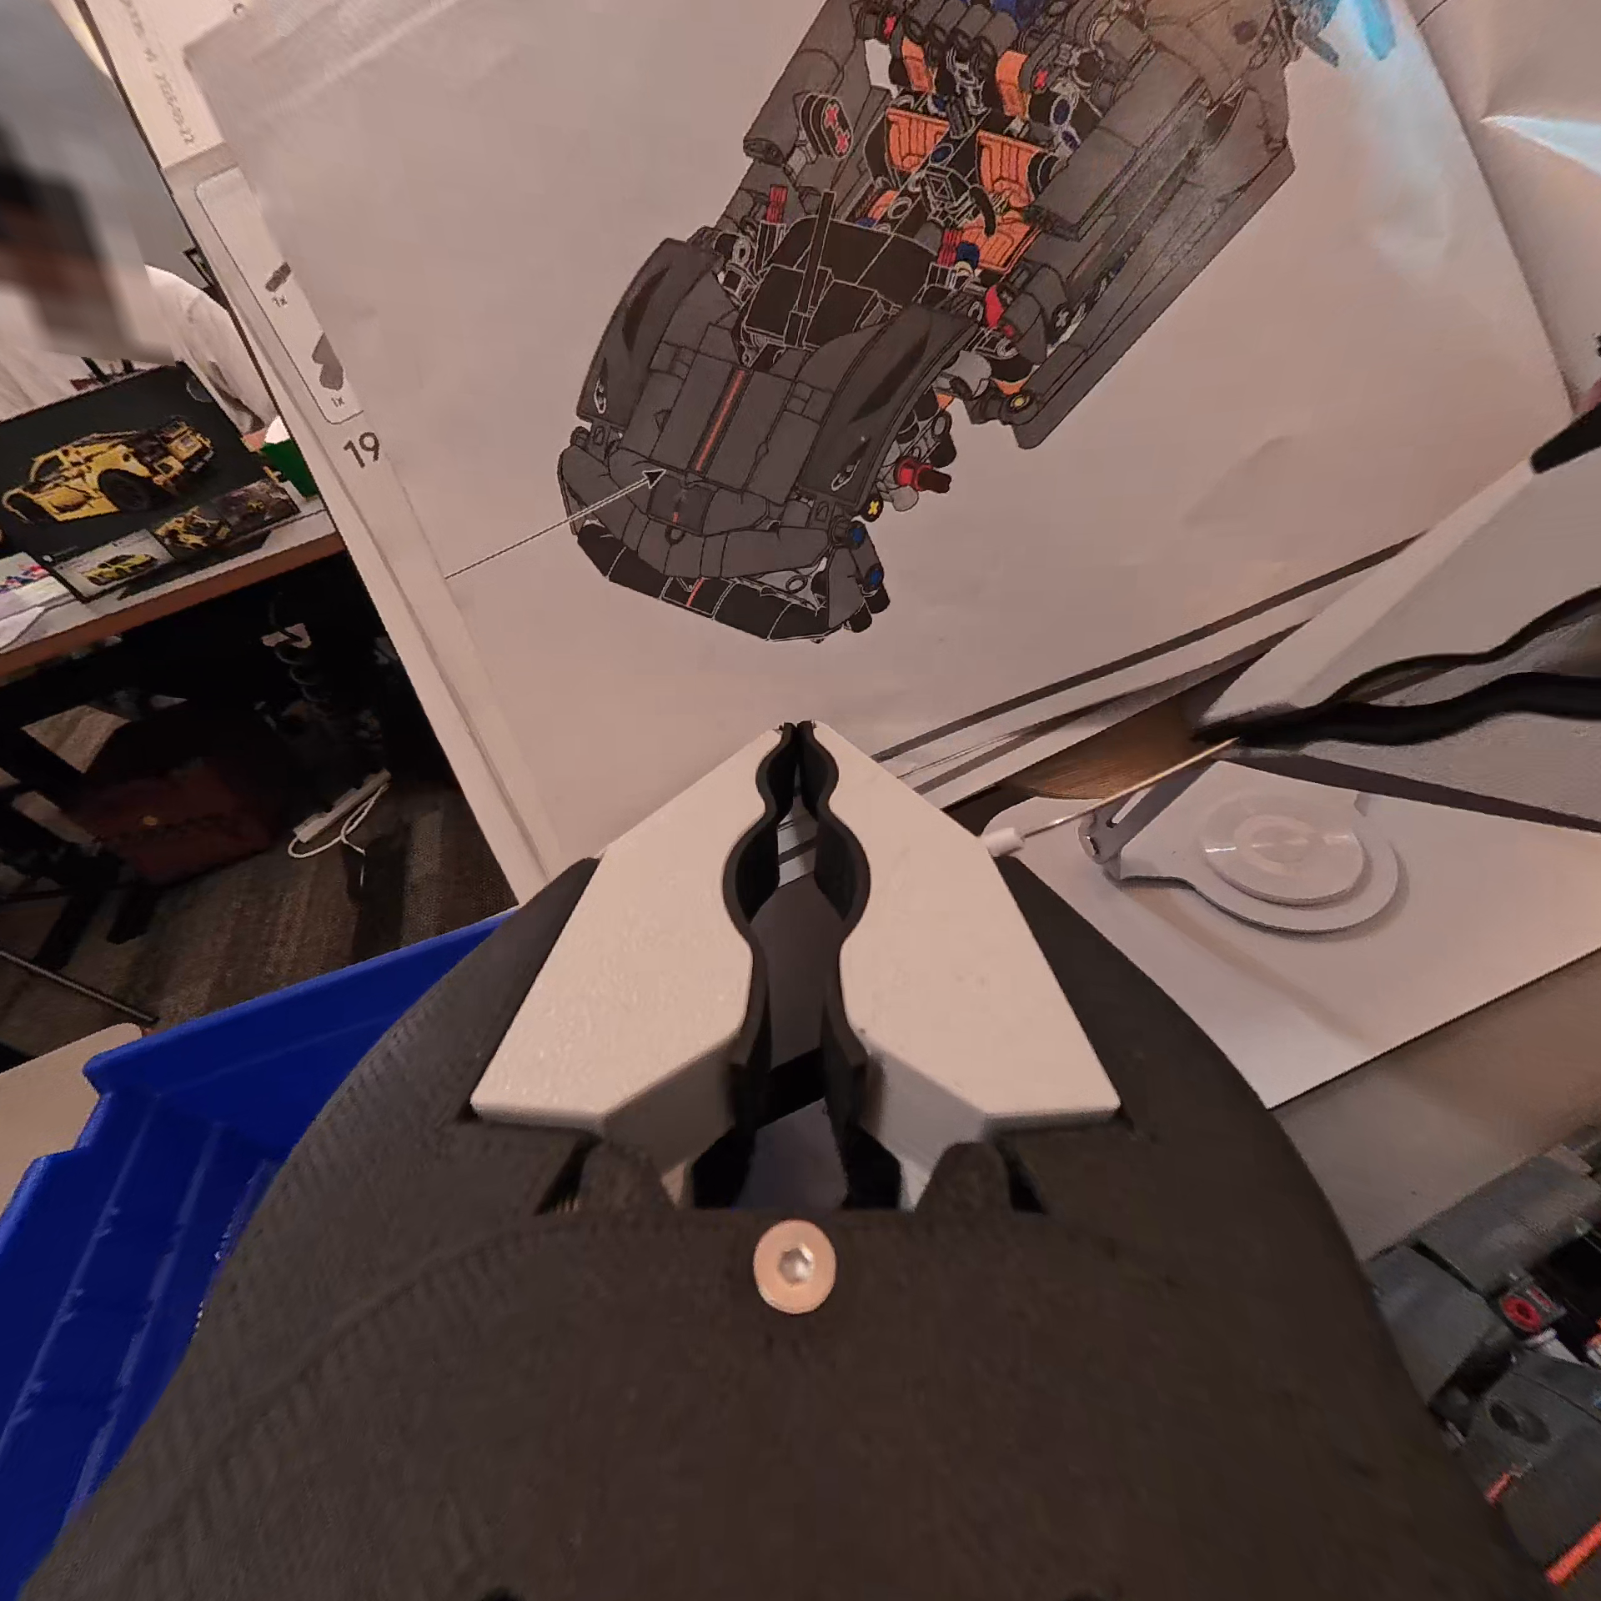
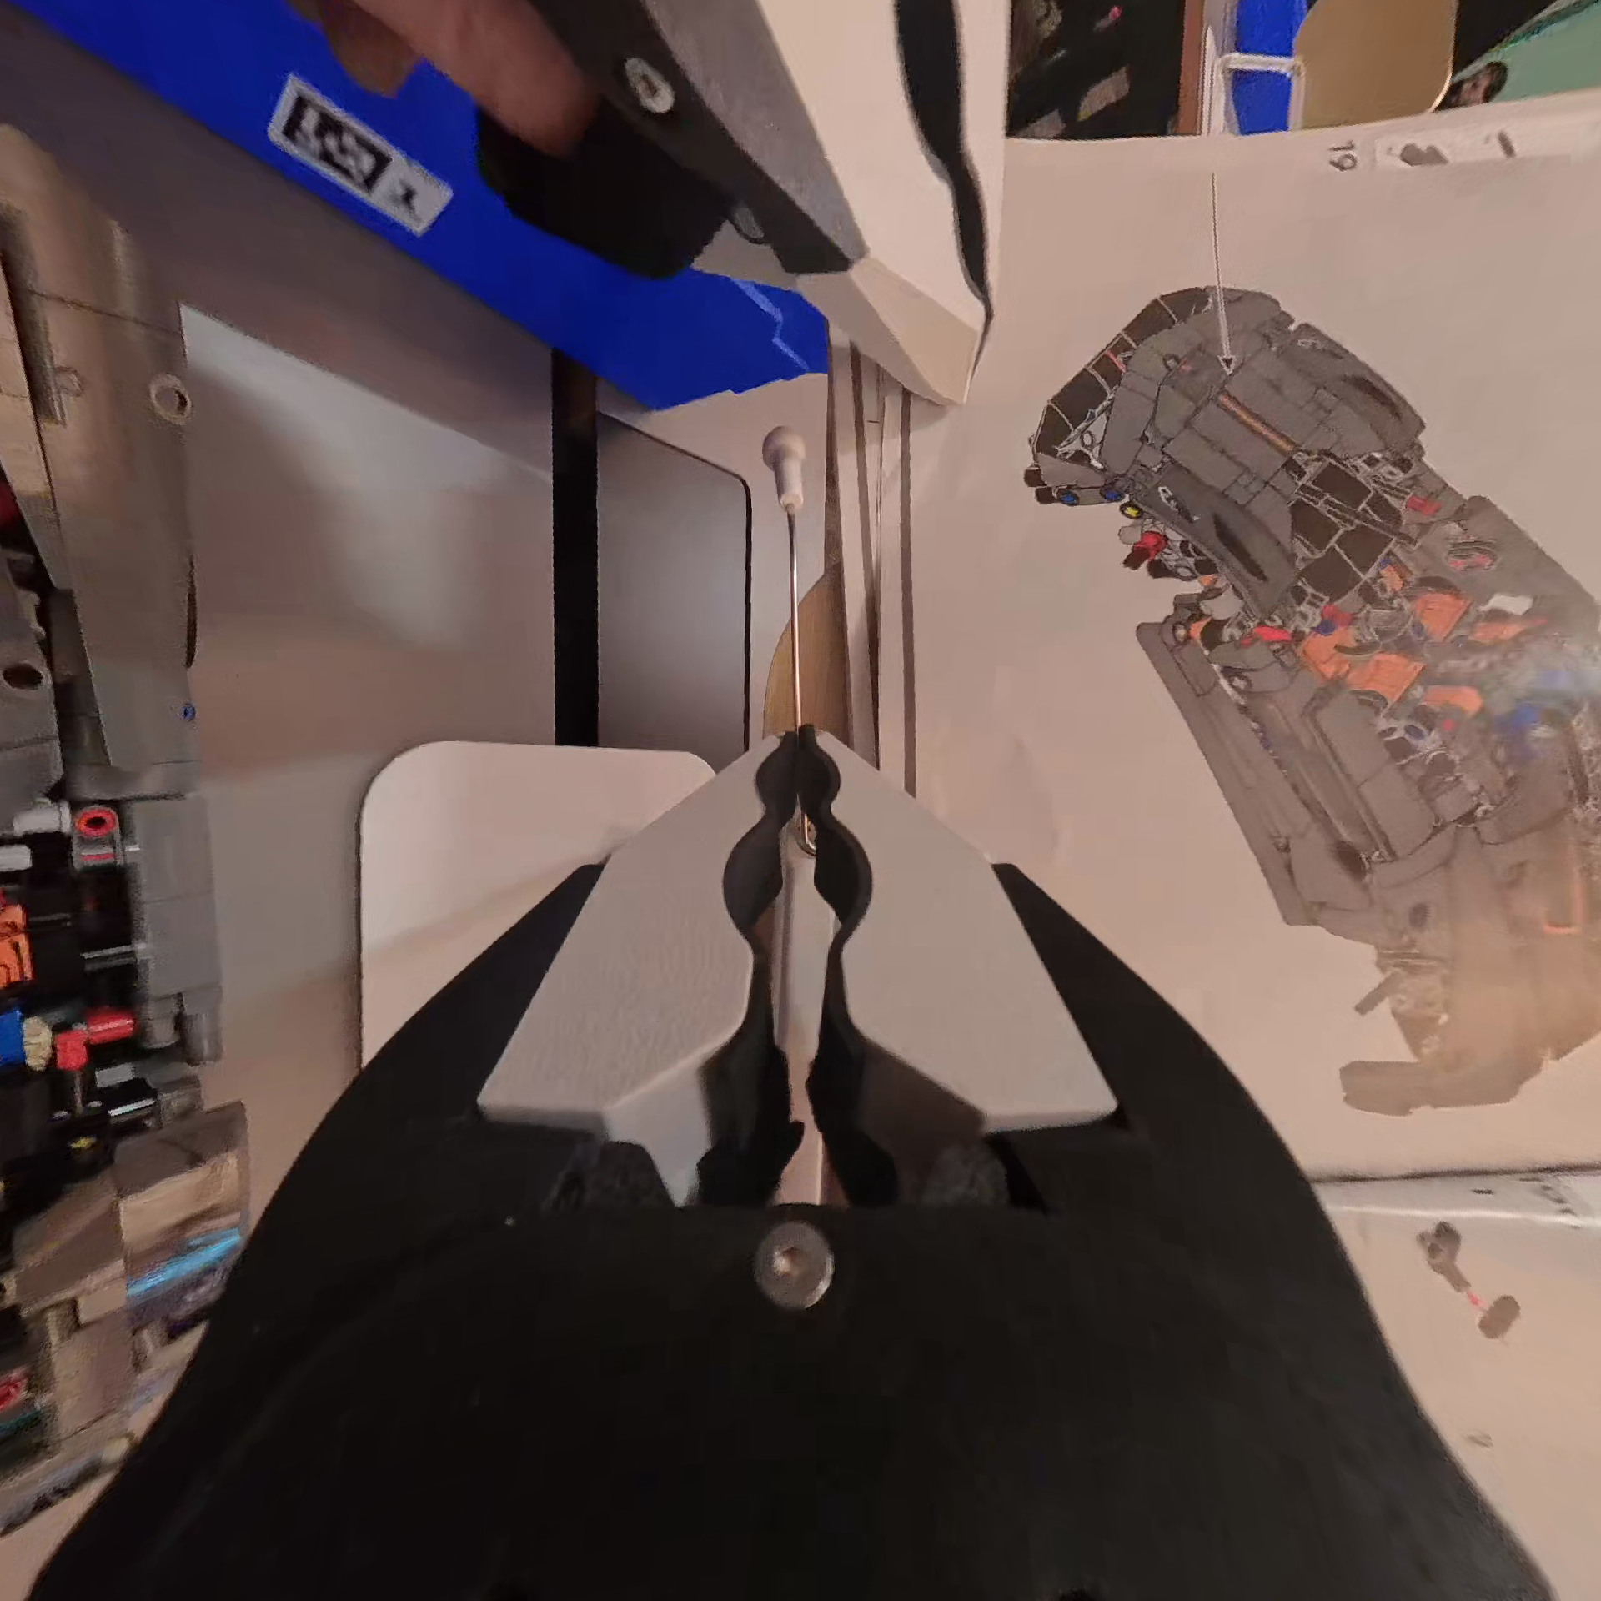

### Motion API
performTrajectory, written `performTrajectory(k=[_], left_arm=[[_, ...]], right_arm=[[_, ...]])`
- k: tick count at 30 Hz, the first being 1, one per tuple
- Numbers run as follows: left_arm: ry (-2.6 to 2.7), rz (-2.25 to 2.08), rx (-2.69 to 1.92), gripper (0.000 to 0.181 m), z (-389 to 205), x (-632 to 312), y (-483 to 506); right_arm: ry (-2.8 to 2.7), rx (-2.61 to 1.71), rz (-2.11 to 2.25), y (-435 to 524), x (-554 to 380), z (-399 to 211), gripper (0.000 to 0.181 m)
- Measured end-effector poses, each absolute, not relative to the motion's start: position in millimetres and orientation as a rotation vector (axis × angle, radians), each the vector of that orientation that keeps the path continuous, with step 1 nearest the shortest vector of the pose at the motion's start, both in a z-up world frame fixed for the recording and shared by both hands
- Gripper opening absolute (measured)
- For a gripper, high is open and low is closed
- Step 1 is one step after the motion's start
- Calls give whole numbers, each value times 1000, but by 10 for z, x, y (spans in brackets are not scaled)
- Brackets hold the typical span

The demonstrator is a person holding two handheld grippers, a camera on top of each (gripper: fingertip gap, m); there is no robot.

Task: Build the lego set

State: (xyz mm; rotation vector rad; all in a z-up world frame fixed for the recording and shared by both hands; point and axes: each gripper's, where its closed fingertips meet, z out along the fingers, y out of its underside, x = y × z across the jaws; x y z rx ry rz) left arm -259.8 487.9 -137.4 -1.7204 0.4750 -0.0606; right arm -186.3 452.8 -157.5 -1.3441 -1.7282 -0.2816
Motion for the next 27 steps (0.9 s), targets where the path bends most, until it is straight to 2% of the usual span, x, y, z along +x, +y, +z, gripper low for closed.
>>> performTrajectory(k=[18, 23, 25, 27], left_arm=[[495, -85, -1826, 0, -1476, -2641, 4804], [484, -57, -1835, 1, -1430, -2670, 4779], [451, -49, -1819, 25, -1346, -2702, 4776], [429, -56, -1761, 47, -1182, -2699, 4749]], right_arm=[[-1251, -1612, 24, 4591, -1865, -1492, 0], [-1274, -1645, 12, 4534, -1852, -1460, 3], [-1305, -1562, 27, 4403, -1843, -1296, 31], [-1318, -1499, 31, 4255, -1728, -1046, 23]])
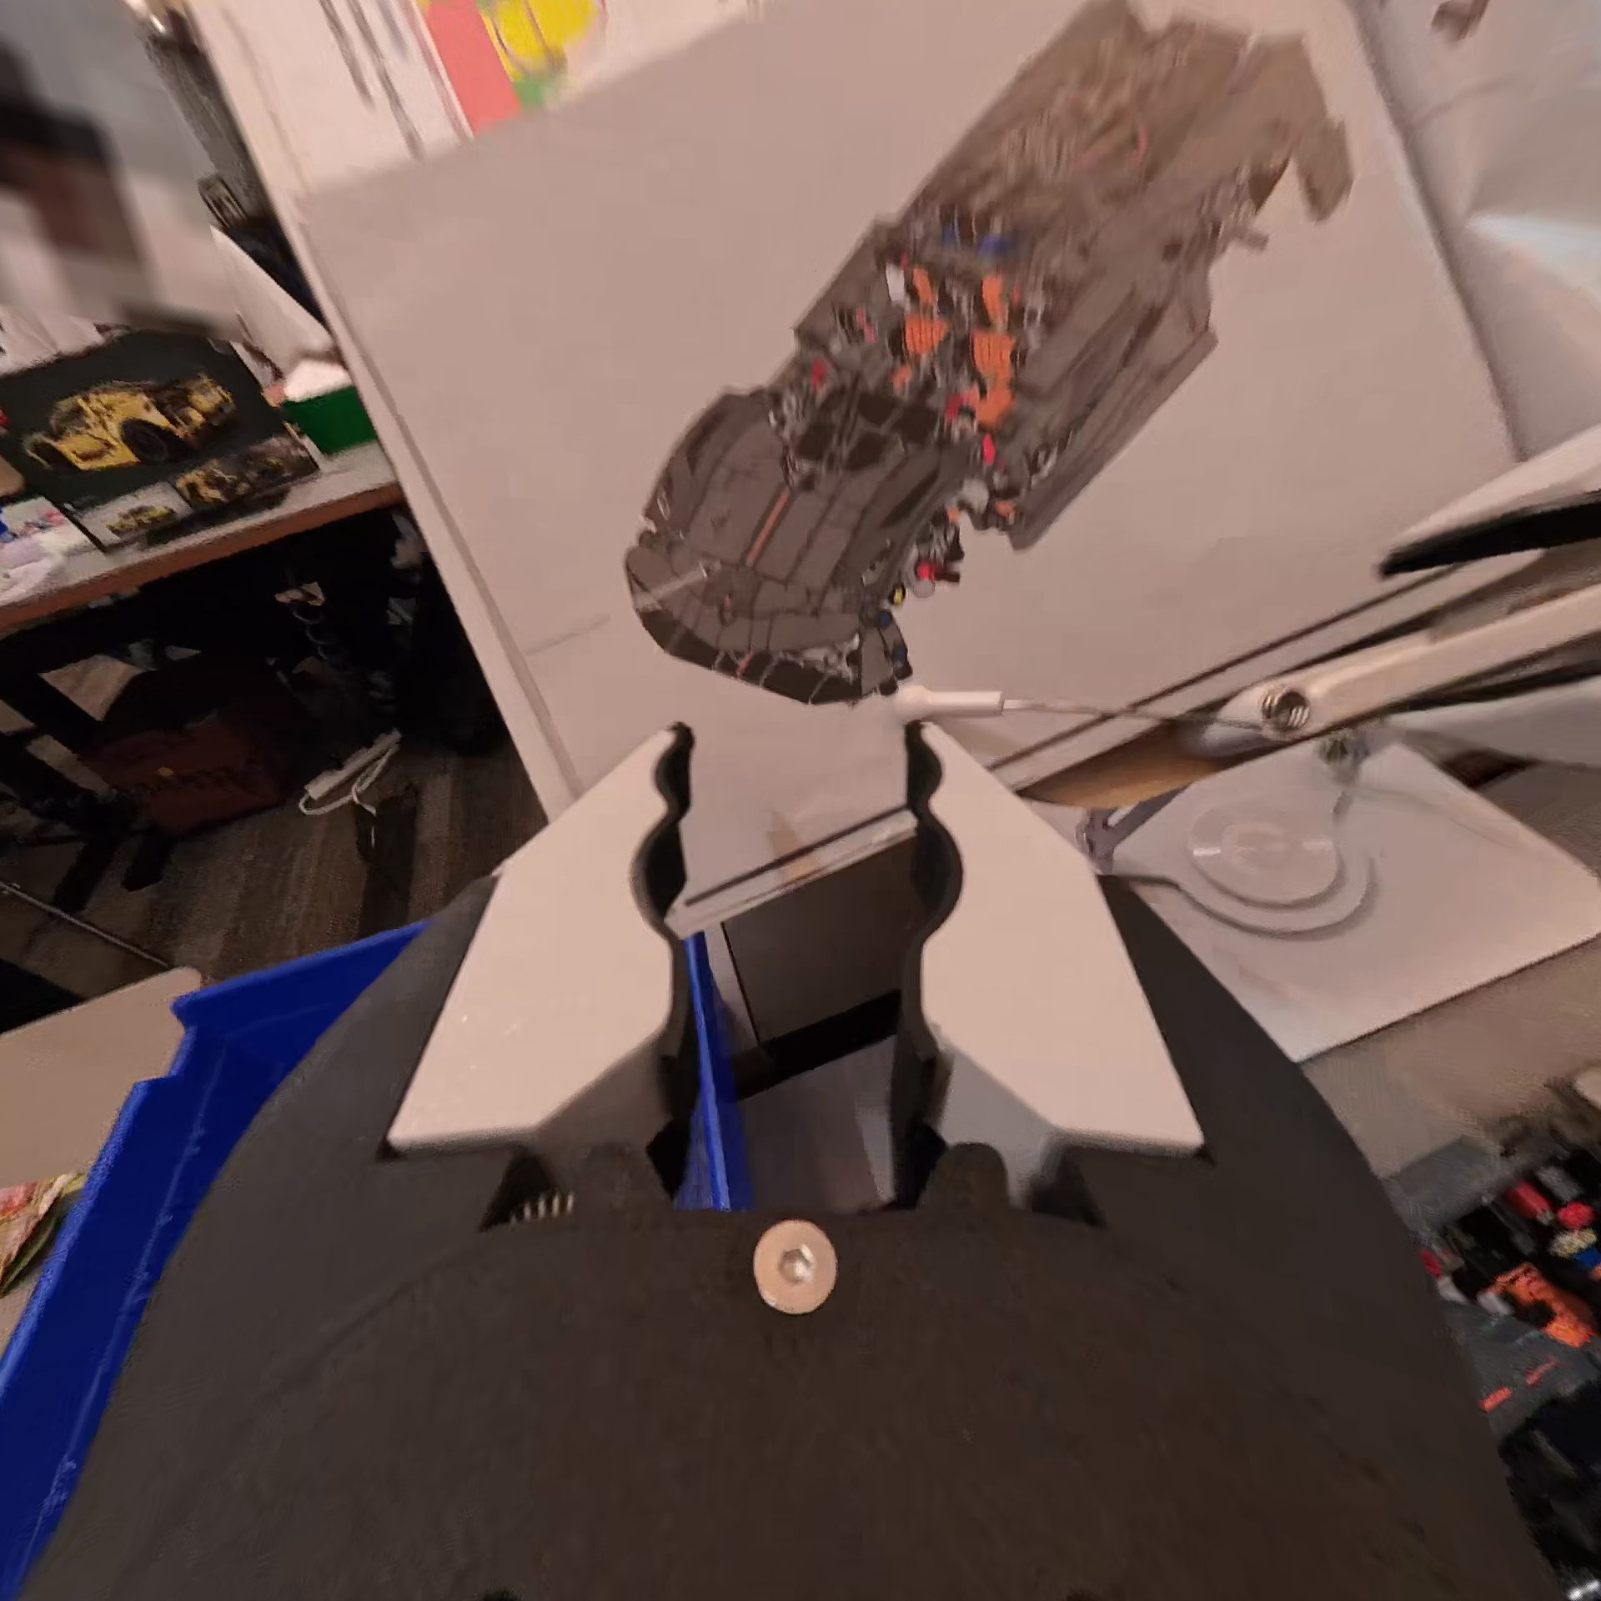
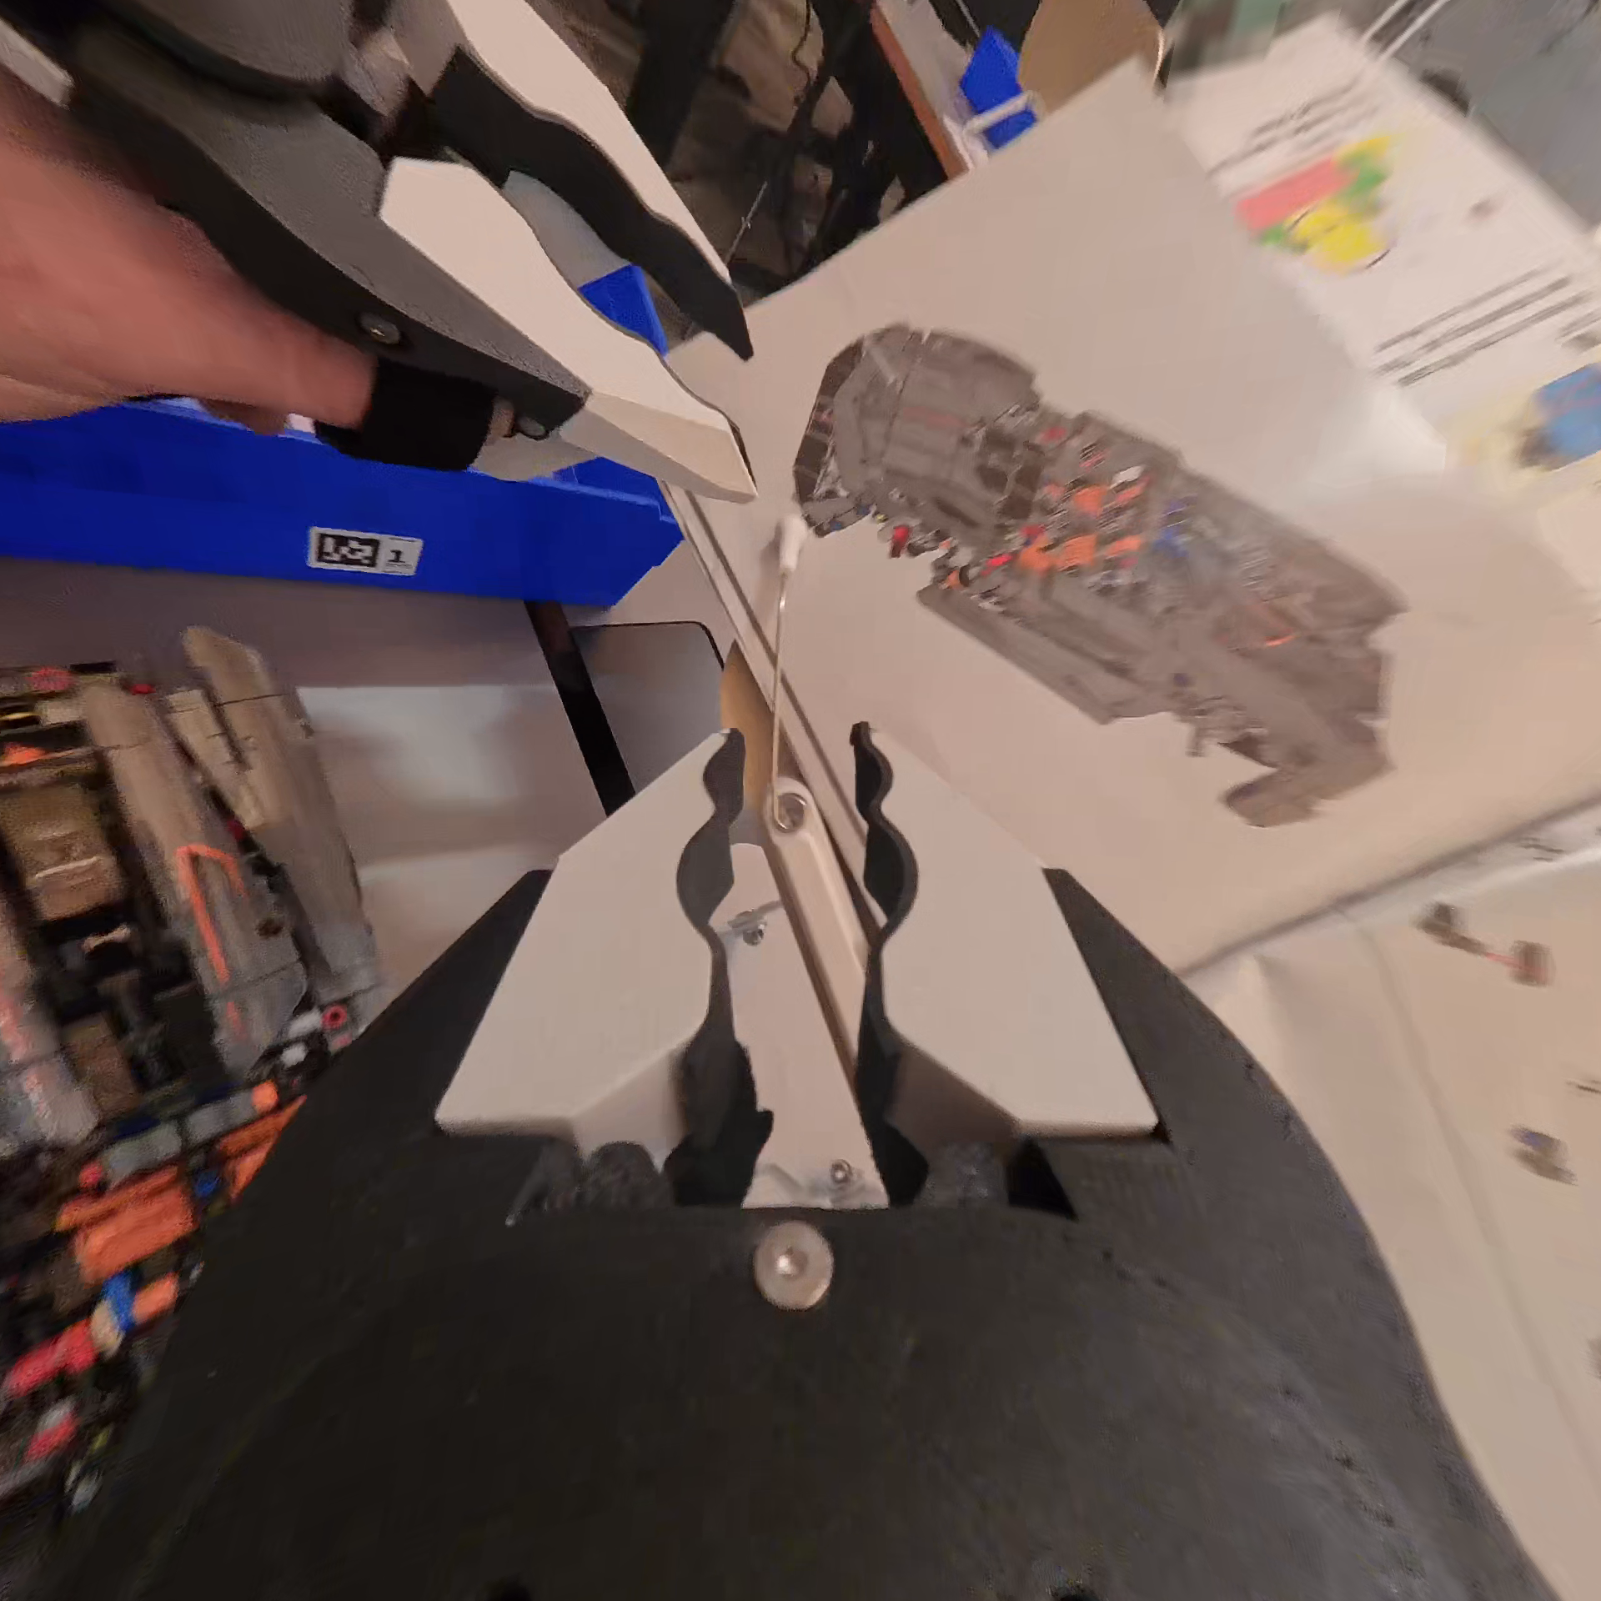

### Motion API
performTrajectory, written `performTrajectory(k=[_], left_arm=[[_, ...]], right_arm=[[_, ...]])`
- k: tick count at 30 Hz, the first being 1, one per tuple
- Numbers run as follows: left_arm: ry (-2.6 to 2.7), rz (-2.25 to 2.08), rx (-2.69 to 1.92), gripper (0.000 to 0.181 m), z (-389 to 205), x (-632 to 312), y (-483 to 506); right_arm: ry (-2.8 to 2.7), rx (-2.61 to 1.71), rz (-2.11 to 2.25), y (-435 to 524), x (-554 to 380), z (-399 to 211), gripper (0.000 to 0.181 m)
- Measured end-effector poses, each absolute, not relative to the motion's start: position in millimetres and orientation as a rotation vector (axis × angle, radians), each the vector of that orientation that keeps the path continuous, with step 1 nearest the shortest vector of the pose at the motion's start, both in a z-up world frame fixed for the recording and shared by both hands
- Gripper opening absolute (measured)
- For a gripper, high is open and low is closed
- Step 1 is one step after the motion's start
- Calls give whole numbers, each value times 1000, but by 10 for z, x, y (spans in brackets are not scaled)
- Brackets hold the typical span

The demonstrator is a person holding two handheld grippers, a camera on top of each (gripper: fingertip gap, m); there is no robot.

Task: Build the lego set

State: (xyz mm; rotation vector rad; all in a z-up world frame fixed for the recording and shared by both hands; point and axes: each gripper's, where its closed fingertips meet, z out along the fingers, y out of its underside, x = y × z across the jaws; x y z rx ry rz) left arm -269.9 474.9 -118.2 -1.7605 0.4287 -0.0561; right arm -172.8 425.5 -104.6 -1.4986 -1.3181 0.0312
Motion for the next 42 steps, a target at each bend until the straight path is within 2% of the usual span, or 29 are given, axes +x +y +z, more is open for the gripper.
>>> performTrajectory(k=[5, 10, 15, 19, 24, 30, 36, 42], left_arm=[[470, -85, -1611, 58, -694, -2582, 4489], [578, -129, -1451, 48, -171, -2249, 4045], [755, 11, -1350, 42, 48, -1818, 3757], [882, 64, -1366, 41, 90, -1462, 3595], [1069, 138, -1408, 40, -109, -1047, 3233], [1249, 183, -1505, 37, -722, -786, 2777], [1319, 223, -1568, 33, -1087, -786, 2388], [1277, 154, -1661, 33, -1161, -987, 1989]], right_arm=[[-1372, -1428, 12, 3796, -1090, -415, 25], [-1398, -1486, -145, 3346, -123, -162, 26], [-1299, -1578, -92, 2851, 579, -156, 30], [-1162, -1633, 158, 2508, 713, -331, 32], [-1065, -1665, 366, 2277, 627, -809, 31], [-955, -1732, 683, 2103, 282, -1422, 30], [-1029, -1757, 649, 1995, 116, -1709, 32], [-1208, -1701, 459, 1789, 2, -1952, 30]])
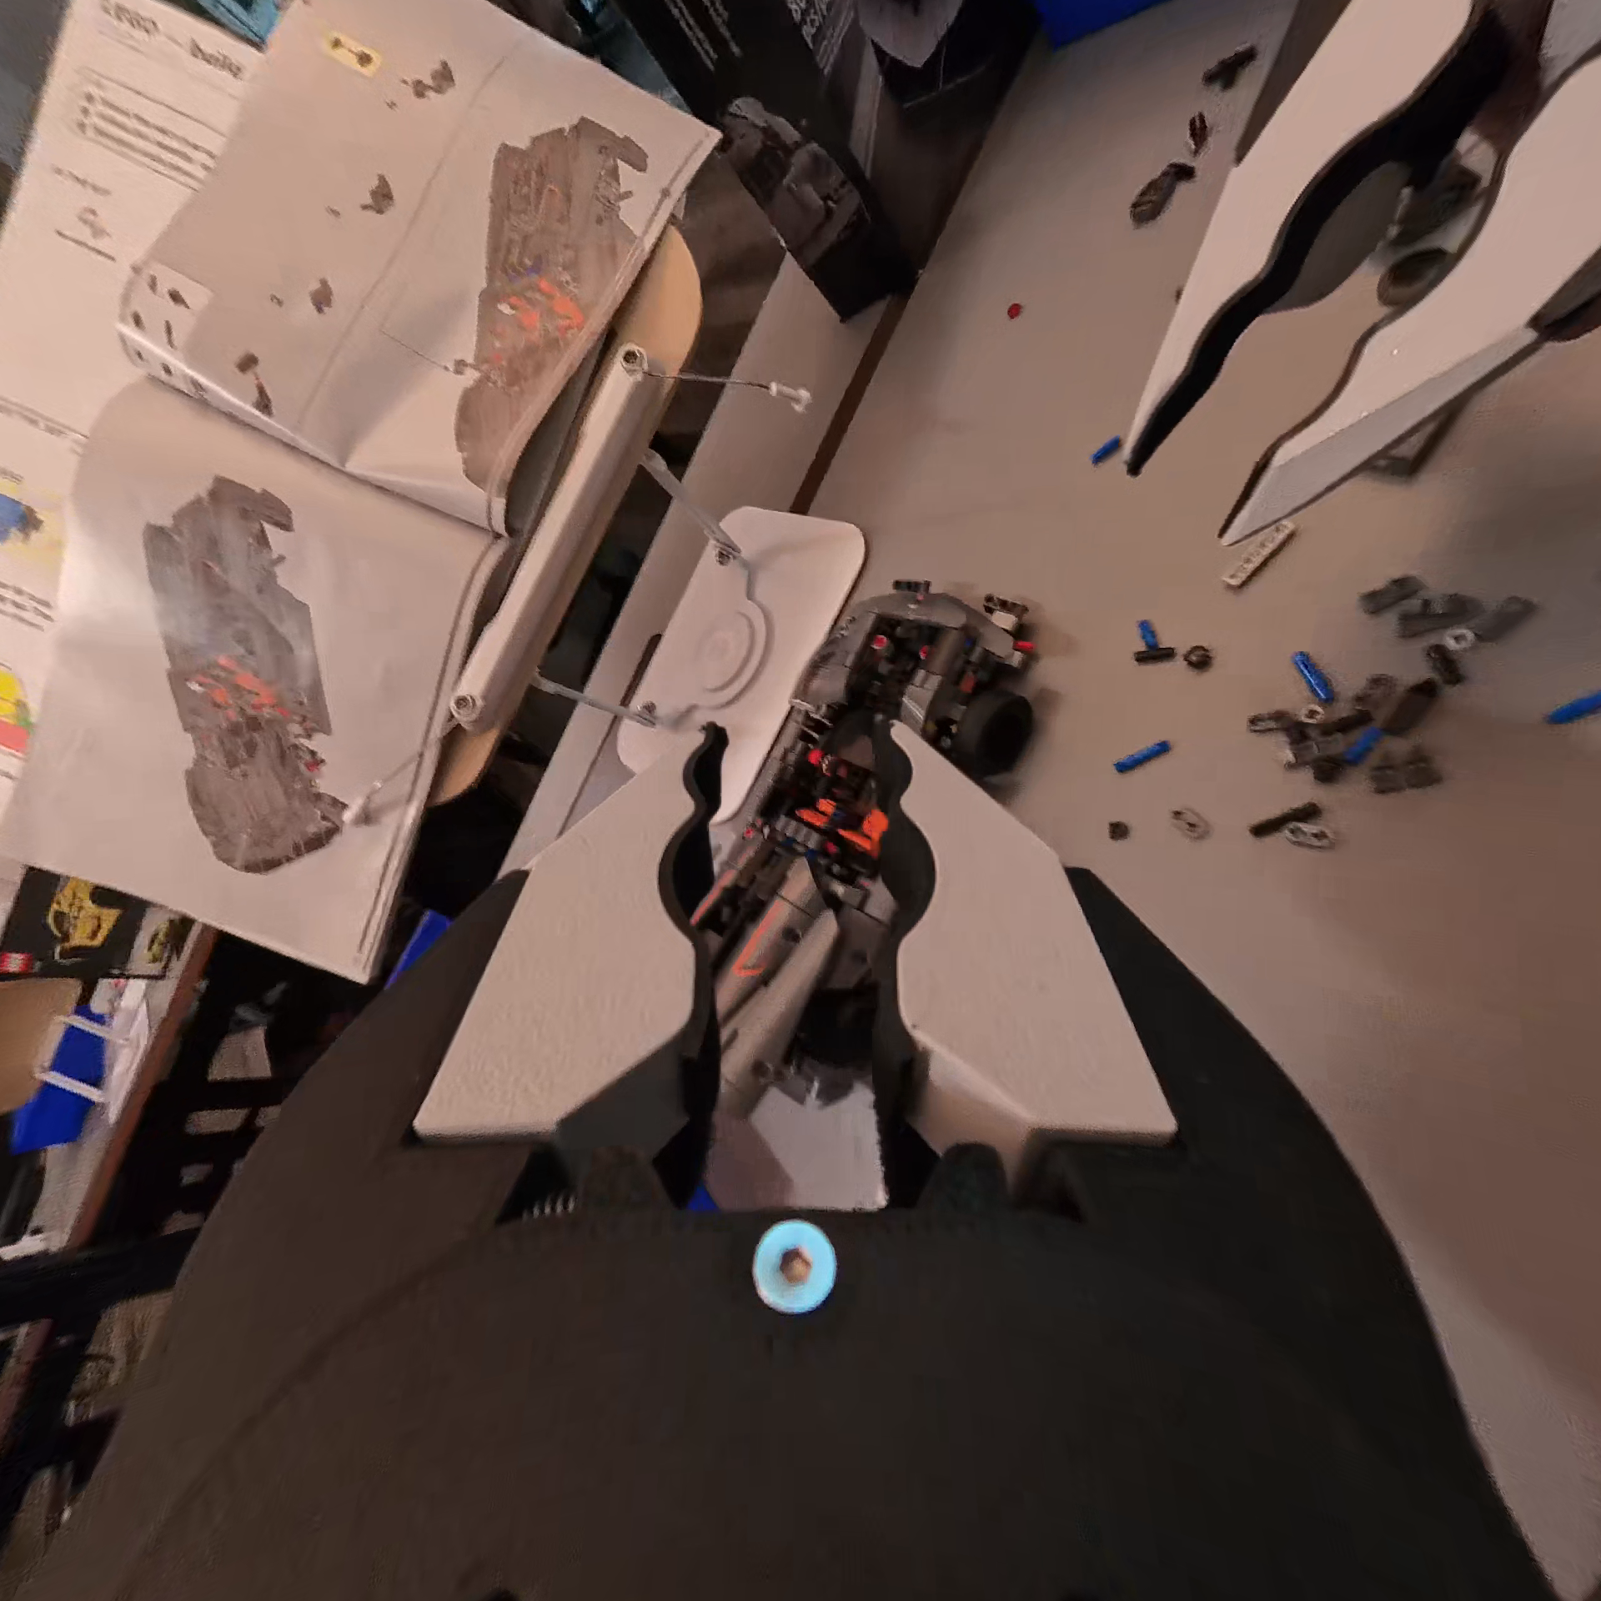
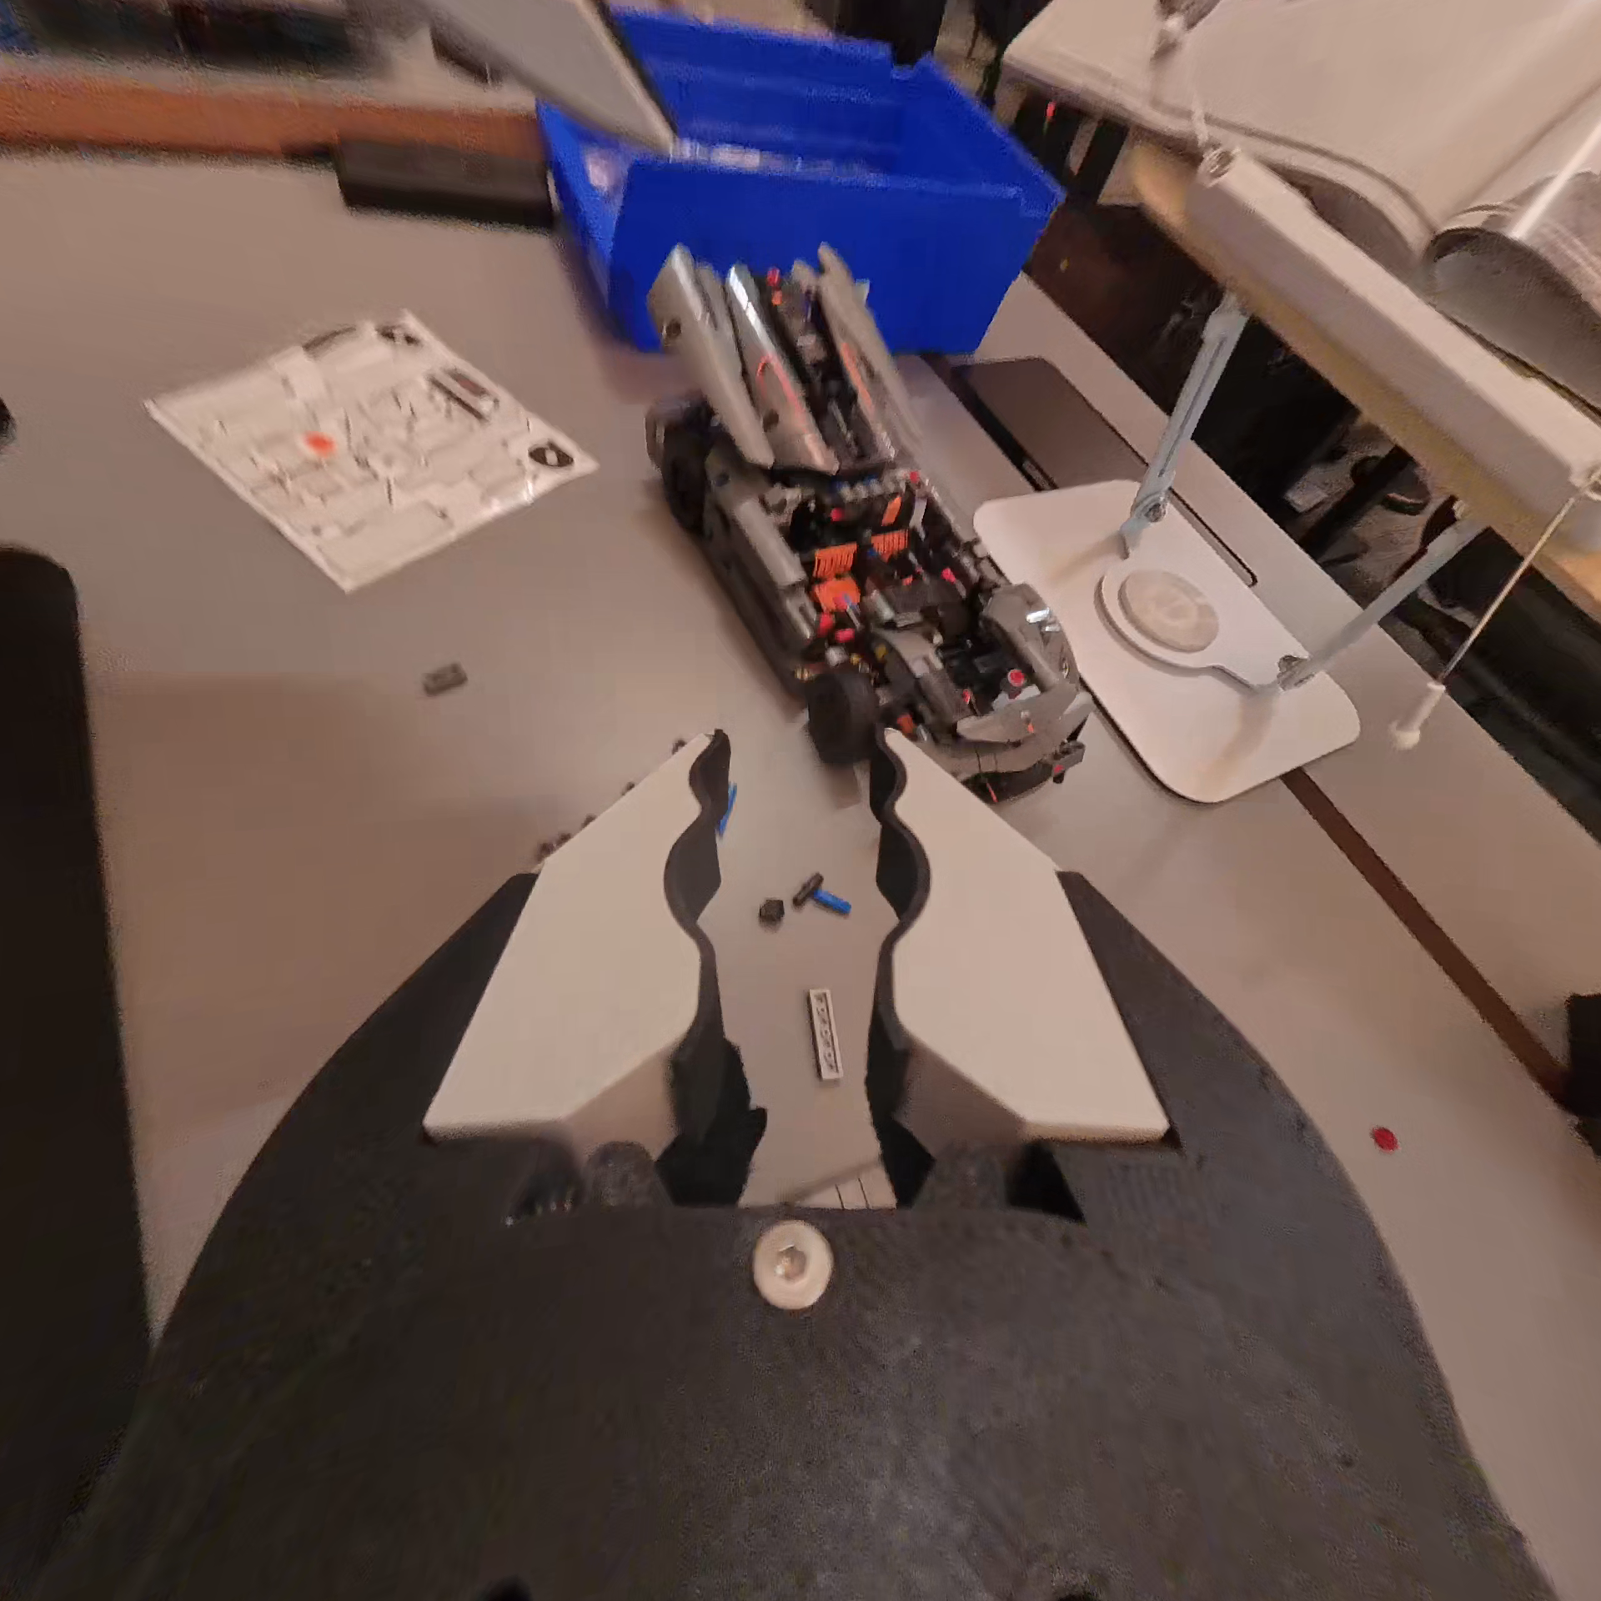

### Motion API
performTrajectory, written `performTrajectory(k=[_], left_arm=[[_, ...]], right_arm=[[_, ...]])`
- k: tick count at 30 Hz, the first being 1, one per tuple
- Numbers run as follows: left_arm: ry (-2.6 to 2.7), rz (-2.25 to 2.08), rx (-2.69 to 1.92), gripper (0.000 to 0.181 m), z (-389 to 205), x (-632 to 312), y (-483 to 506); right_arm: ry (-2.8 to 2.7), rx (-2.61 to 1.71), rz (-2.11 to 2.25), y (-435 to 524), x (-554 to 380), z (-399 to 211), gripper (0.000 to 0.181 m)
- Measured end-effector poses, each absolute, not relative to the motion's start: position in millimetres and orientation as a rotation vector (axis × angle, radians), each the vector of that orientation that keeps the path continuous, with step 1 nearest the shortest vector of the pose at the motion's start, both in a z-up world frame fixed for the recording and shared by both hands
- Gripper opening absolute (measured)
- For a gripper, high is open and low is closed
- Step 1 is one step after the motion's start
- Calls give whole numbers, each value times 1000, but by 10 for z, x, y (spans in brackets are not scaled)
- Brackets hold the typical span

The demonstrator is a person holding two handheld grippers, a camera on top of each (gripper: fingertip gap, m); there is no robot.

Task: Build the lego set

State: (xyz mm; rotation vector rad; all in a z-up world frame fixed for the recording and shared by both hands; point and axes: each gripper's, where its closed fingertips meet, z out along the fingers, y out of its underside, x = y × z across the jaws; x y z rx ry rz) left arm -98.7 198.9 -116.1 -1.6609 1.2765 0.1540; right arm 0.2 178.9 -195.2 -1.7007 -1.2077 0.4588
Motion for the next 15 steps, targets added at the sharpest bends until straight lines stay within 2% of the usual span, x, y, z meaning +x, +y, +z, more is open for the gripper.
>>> performTrajectory(k=[9, 15], left_arm=[[1251, 133, -1763, 30, -1362, -940, 1164], [1014, -210, -1897, 30, -1671, -888, 603]], right_arm=[[-1449, -1566, 245, 1466, -147, -2189, 30], [-1519, -1534, 180, 1377, -155, -2315, 30]])
